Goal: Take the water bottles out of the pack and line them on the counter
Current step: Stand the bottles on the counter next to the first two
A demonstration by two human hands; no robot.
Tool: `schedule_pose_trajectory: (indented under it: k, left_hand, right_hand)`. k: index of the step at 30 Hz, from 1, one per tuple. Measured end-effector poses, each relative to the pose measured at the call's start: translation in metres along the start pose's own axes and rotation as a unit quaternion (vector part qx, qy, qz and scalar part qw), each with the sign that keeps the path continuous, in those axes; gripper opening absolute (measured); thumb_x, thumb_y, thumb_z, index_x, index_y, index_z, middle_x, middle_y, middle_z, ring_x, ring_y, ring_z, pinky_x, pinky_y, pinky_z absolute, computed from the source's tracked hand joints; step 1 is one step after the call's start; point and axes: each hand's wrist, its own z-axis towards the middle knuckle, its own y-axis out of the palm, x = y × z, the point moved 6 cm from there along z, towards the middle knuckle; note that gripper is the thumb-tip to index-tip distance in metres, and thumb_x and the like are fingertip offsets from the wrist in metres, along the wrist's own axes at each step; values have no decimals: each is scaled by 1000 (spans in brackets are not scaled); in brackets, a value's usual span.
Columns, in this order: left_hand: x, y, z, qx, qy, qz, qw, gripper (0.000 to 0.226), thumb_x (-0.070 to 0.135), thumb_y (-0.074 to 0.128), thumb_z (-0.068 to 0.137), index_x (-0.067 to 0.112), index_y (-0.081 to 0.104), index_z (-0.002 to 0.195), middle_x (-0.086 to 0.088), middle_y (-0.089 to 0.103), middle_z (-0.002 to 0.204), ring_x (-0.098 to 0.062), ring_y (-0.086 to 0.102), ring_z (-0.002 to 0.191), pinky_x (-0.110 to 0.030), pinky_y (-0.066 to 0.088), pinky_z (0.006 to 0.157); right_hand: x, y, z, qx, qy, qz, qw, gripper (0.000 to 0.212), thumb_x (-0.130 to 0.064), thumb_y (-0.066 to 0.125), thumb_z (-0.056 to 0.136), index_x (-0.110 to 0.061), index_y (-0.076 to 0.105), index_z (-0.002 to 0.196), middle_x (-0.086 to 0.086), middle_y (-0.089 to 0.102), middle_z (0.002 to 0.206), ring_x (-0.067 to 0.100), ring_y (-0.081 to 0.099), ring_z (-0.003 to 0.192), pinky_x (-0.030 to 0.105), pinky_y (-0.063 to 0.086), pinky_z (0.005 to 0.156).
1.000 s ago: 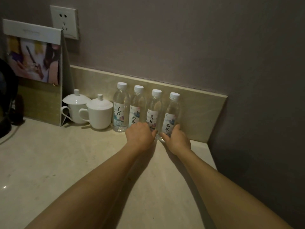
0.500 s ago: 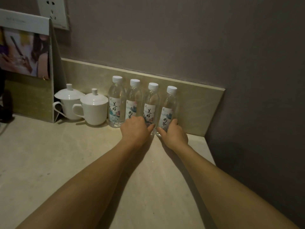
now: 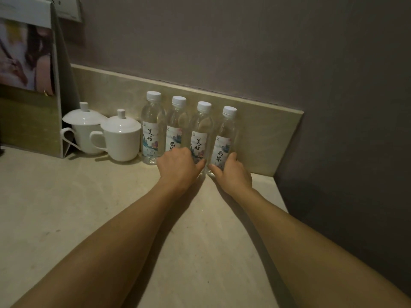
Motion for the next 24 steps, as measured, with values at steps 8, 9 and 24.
schedule_pose_trajectory:
  k: [8, 9, 24]
  left_hand:
    - [3, 5, -5, -5, 3, 23, 1000, 56, 64, 50, 89, 11, 67, 97, -10, 68, 95, -31, 66, 91, -33, 39, 67]
    - [4, 4, -5, -6, 4, 24, 1000, 56, 64, 50, 89, 11, 67, 97, -10, 68, 94, -30, 65, 91, -33, 38, 67]
    - [3, 6, -7, -19, 10, 29, 999, 50, 62, 49, 91, 15, 67, 97, -7, 69, 92, -26, 67, 89, -31, 41, 67]
  right_hand:
    - [3, 3, 0, -4, 5, 17, 1000, 53, -49, 55, 91, -6, 39, 118, 17, 58, 124, 37, 57, 113, 45, 48, 87]
    - [3, 2, 1, -6, 4, 20, 1000, 53, -49, 55, 91, -7, 39, 117, 17, 59, 124, 37, 57, 113, 45, 48, 86]
    - [4, 3, 3, -43, 18, 15, 999, 60, -51, 57, 90, -6, 38, 124, 16, 58, 129, 36, 57, 116, 43, 49, 87]
